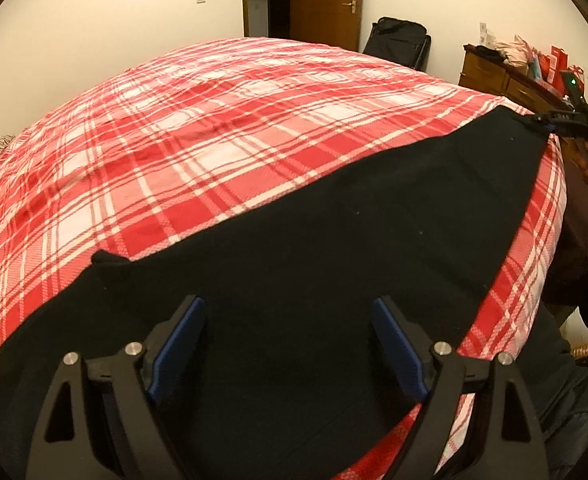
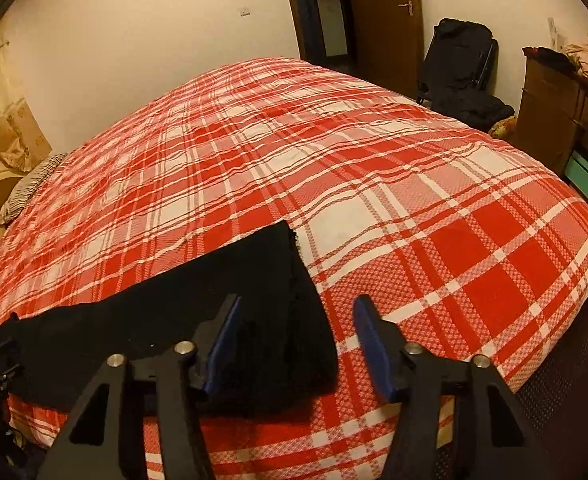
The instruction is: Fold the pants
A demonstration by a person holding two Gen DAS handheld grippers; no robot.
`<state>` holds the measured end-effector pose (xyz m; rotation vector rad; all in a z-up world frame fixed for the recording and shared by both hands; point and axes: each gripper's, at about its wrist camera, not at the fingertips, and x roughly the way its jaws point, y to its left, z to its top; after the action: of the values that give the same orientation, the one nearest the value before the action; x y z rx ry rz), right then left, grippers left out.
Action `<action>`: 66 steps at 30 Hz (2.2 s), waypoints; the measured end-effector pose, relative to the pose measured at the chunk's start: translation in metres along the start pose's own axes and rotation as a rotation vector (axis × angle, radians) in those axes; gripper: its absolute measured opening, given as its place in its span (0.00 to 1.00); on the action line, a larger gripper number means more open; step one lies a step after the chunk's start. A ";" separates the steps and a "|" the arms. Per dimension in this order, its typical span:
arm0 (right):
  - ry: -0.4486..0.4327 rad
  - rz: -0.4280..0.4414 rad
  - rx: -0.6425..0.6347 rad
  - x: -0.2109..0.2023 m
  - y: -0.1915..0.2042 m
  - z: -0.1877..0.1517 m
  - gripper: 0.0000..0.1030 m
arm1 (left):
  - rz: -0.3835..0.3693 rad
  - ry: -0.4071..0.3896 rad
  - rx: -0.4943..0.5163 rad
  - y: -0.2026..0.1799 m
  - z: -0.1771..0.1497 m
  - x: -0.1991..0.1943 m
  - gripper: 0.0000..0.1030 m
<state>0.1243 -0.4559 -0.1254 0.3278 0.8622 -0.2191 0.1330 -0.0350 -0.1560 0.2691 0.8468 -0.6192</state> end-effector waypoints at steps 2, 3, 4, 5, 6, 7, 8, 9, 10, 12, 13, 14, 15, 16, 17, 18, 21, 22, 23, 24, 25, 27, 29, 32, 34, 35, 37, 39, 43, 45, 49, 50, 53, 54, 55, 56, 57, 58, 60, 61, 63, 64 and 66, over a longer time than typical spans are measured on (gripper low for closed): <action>0.009 0.035 0.007 0.003 -0.001 0.001 0.44 | 0.000 0.004 0.006 -0.002 -0.001 0.002 0.86; 0.016 0.058 0.014 0.004 -0.002 0.002 0.42 | -0.002 0.006 0.009 -0.003 -0.001 0.002 0.86; 0.019 0.061 0.014 0.005 -0.001 0.001 0.42 | -0.003 0.009 0.011 -0.004 -0.001 0.003 0.86; 0.028 0.046 0.002 0.008 0.001 0.001 0.41 | -0.002 0.011 0.014 -0.004 -0.001 0.004 0.86; 0.040 0.034 -0.006 0.012 0.001 0.000 0.40 | -0.002 0.011 0.015 -0.004 -0.001 0.004 0.86; 0.047 0.033 -0.011 0.015 0.001 0.000 0.40 | -0.002 0.012 0.015 -0.005 -0.001 0.005 0.86; 0.050 0.037 -0.015 0.018 0.000 -0.001 0.39 | -0.006 0.011 0.011 -0.004 -0.001 0.005 0.86; 0.046 0.048 0.000 0.019 -0.002 -0.001 0.39 | -0.008 0.011 0.008 -0.004 0.000 0.005 0.86; 0.045 0.052 0.005 0.018 -0.002 0.000 0.39 | -0.009 0.011 0.004 -0.004 0.000 0.005 0.86; 0.040 0.048 -0.009 0.015 0.001 0.000 0.33 | -0.012 0.009 -0.001 -0.004 0.000 0.004 0.86; 0.040 0.059 -0.010 0.014 0.002 -0.001 0.28 | -0.016 0.007 -0.004 -0.003 0.001 0.003 0.86; 0.045 0.086 -0.009 0.012 0.004 -0.002 0.27 | -0.019 0.006 -0.007 -0.003 0.001 0.002 0.86; 0.054 0.108 -0.010 0.011 0.005 -0.004 0.27 | -0.020 0.007 -0.008 -0.003 0.000 0.002 0.86; 0.059 0.098 -0.015 0.012 0.007 -0.005 0.27 | -0.020 0.008 -0.008 -0.003 0.000 0.002 0.86; 0.060 0.087 -0.010 0.013 0.008 -0.005 0.27 | -0.020 0.009 -0.008 -0.003 0.000 0.002 0.86; 0.060 0.087 0.000 0.015 0.007 -0.006 0.27 | -0.021 0.010 -0.008 -0.003 0.000 0.003 0.86; 0.043 0.104 0.055 0.016 0.002 -0.003 0.22 | -0.021 0.009 -0.017 -0.002 0.001 0.003 0.86; 0.033 0.113 0.055 0.013 0.003 -0.002 0.20 | -0.024 0.005 -0.021 -0.002 0.002 0.001 0.86; 0.022 0.121 0.053 0.011 0.005 -0.002 0.19 | -0.025 0.002 -0.023 -0.001 0.002 -0.001 0.86; 0.009 0.124 0.048 0.007 0.009 -0.001 0.19 | -0.025 -0.003 -0.026 -0.001 0.002 -0.003 0.86; -0.003 0.126 0.040 0.002 0.013 -0.001 0.18 | -0.025 -0.005 -0.028 0.000 0.003 -0.004 0.86; -0.029 0.144 0.016 -0.008 0.025 0.001 0.18 | -0.021 -0.010 -0.032 0.002 0.003 -0.006 0.86; -0.046 0.158 -0.023 -0.017 0.042 0.004 0.18 | -0.020 -0.018 -0.038 0.003 0.005 -0.009 0.86; -0.058 0.185 -0.098 -0.028 0.072 0.006 0.17 | -0.024 -0.030 -0.048 0.003 0.008 -0.011 0.86; -0.063 0.203 -0.152 -0.033 0.095 0.007 0.17 | -0.027 -0.041 -0.053 0.002 0.010 -0.014 0.86; -0.064 0.214 -0.175 -0.034 0.105 0.007 0.17 | -0.030 -0.048 -0.055 0.001 0.011 -0.015 0.86; -0.066 0.235 -0.215 -0.036 0.125 0.007 0.17 | -0.037 -0.056 -0.056 -0.001 0.012 -0.017 0.86; -0.066 0.255 -0.251 -0.036 0.144 0.006 0.17 | -0.042 -0.063 -0.056 -0.001 0.012 -0.019 0.86; -0.048 0.301 -0.307 -0.030 0.177 -0.001 0.17 | -0.051 -0.070 -0.076 0.001 0.010 -0.021 0.86; -0.041 0.320 -0.341 -0.026 0.194 -0.006 0.17 | -0.067 -0.073 -0.101 0.004 0.009 -0.021 0.86; -0.005 0.360 -0.398 -0.013 0.226 -0.020 0.17 | -0.081 -0.078 -0.130 0.005 0.009 -0.022 0.86; 0.004 0.353 -0.429 -0.007 0.236 -0.026 0.17 | -0.084 -0.078 -0.133 0.004 0.010 -0.021 0.86; 0.051 0.352 -0.477 0.008 0.252 -0.042 0.17 | -0.101 -0.081 -0.132 0.000 0.015 -0.021 0.86; 0.068 0.350 -0.495 0.013 0.256 -0.048 0.17 | -0.106 -0.081 -0.130 -0.001 0.017 -0.020 0.86; 0.082 0.346 -0.510 0.018 0.258 -0.053 0.17 | -0.108 -0.081 -0.125 -0.003 0.019 -0.020 0.86; 0.100 0.349 -0.519 0.021 0.259 -0.058 0.17 | -0.109 -0.081 -0.118 -0.005 0.021 -0.019 0.86; 0.133 0.358 -0.533 0.027 0.261 -0.064 0.17 | -0.111 -0.081 -0.113 -0.007 0.024 -0.018 0.86; 0.168 0.348 -0.564 0.032 0.265 -0.071 0.17 | -0.116 -0.079 -0.109 -0.009 0.026 -0.017 0.86; 0.192 0.303 -0.625 0.038 0.269 -0.083 0.18 | -0.136 -0.073 -0.107 -0.014 0.032 -0.012 0.86; 0.219 0.297 -0.646 0.041 0.269 -0.088 0.20 | -0.146 -0.070 -0.107 -0.017 0.036 -0.010 0.86; 0.227 0.327 -0.663 0.035 0.264 -0.091 0.27 | -0.176 -0.066 -0.106 -0.024 0.042 -0.007 0.86; 0.230 0.354 -0.664 0.030 0.259 -0.091 0.30 | -0.196 -0.064 -0.107 -0.027 0.045 -0.006 0.86; 0.208 0.387 -0.644 0.017 0.246 -0.088 0.30 | -0.247 -0.059 -0.116 -0.036 0.053 -0.002 0.86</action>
<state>0.1515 -0.1959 -0.1439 -0.0933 1.0059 0.4559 0.1424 -0.0869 -0.1194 0.0401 0.8624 -0.8014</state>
